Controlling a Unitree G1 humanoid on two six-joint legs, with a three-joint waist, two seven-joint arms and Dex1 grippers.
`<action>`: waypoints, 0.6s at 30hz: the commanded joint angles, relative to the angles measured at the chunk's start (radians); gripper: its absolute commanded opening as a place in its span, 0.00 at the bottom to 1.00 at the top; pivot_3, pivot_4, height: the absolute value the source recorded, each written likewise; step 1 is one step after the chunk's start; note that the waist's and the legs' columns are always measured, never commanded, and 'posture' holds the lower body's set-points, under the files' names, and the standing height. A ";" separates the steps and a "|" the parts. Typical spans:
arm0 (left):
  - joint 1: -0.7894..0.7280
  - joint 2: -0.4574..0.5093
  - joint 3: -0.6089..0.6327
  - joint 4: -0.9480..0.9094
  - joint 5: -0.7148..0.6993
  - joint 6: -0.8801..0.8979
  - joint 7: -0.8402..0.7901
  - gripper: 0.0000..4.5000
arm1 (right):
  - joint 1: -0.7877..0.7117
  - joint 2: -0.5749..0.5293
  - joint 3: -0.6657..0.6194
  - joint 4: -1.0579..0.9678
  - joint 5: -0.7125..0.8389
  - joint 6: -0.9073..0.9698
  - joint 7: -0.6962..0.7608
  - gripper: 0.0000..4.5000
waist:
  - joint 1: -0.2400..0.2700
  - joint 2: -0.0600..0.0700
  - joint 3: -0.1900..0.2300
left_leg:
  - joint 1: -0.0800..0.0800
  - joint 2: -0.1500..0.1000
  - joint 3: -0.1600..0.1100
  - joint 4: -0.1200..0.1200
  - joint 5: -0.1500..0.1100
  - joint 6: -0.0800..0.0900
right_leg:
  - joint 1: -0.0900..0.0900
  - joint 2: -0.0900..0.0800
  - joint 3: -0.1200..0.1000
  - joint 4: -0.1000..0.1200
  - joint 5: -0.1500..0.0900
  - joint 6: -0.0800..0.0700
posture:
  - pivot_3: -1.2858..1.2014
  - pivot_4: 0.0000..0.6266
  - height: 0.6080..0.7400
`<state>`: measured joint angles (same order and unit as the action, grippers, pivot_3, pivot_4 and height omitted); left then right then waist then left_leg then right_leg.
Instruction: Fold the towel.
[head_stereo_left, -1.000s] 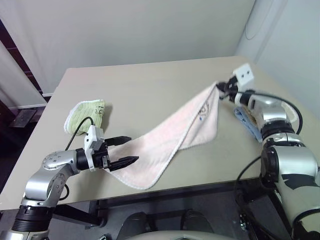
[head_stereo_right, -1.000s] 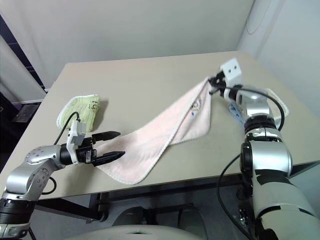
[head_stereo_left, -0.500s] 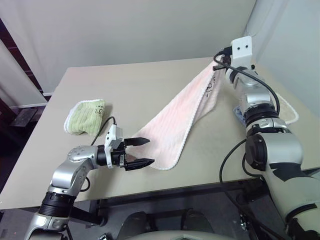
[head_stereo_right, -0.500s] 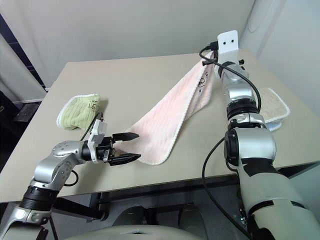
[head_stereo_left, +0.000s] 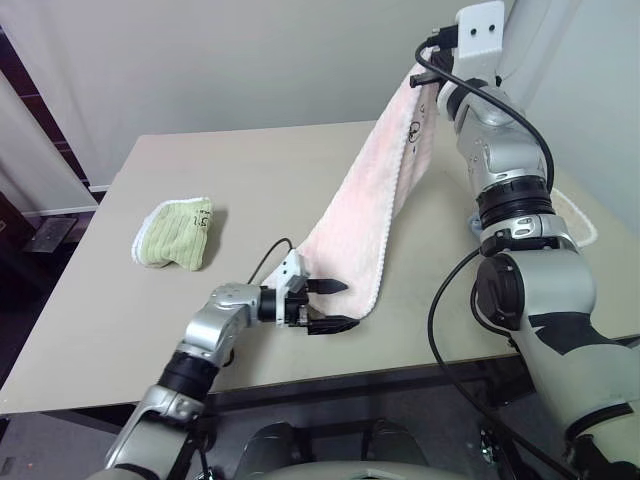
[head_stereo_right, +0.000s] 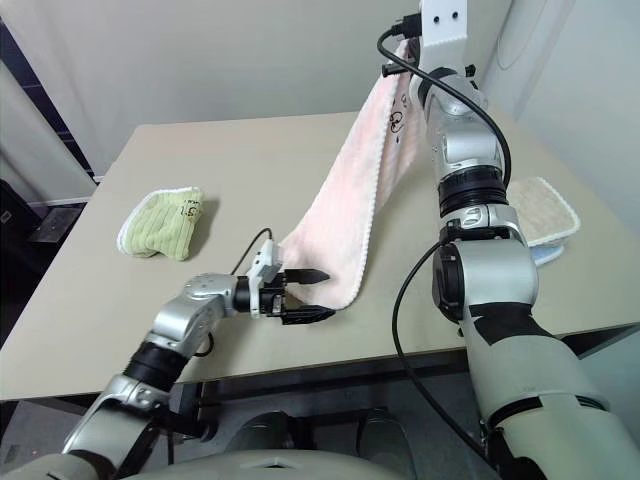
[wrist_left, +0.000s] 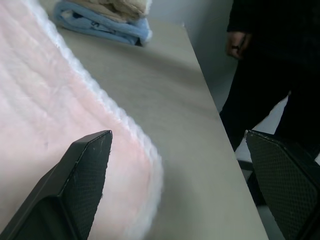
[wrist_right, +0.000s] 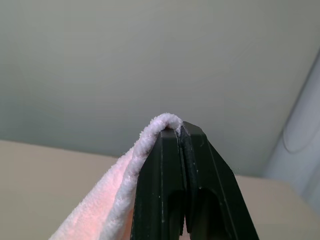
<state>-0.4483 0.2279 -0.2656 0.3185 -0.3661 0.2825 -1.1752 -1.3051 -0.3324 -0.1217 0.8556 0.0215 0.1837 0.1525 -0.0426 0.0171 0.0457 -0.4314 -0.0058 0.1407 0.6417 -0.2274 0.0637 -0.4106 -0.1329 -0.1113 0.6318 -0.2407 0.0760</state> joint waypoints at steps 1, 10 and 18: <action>-0.056 -0.033 -0.016 0.067 0.033 -0.046 -0.017 1.00 | -0.014 0.002 0.002 -0.069 0.002 0.020 -0.013 0.00 | 0.000 0.000 0.000 | 0.000 0.000 0.000 0.001 0.000 0.001 | 0.000 0.000 0.000 0.000 0.000 0.000 | 0.52 0.00 0.85; -0.115 -0.058 -0.104 0.242 0.225 -0.161 0.028 1.00 | 0.041 -0.013 0.021 -0.148 -0.023 0.053 -0.031 0.00 | 0.000 0.000 0.000 | 0.000 0.001 0.000 0.003 -0.002 0.003 | 0.001 0.000 -0.001 0.001 0.000 0.000 | 0.52 0.00 0.85; -0.125 -0.098 -0.118 0.358 0.307 -0.226 0.101 0.96 | 0.085 -0.015 0.025 -0.203 -0.033 0.078 -0.046 0.00 | 0.002 0.000 0.000 | 0.001 0.001 -0.002 0.006 -0.003 0.004 | 0.001 -0.001 -0.003 0.001 0.002 0.001 | 0.52 0.00 0.85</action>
<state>-0.5811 0.1295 -0.3709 0.6332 -0.0955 0.0369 -1.0903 -1.2056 -0.3349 -0.0950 0.7122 -0.0068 0.2611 0.1150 -0.0404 0.0170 0.0454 -0.4301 -0.0050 0.1383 0.6476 -0.2301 0.0681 -0.4092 -0.1337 -0.1139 0.6330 -0.2387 0.0769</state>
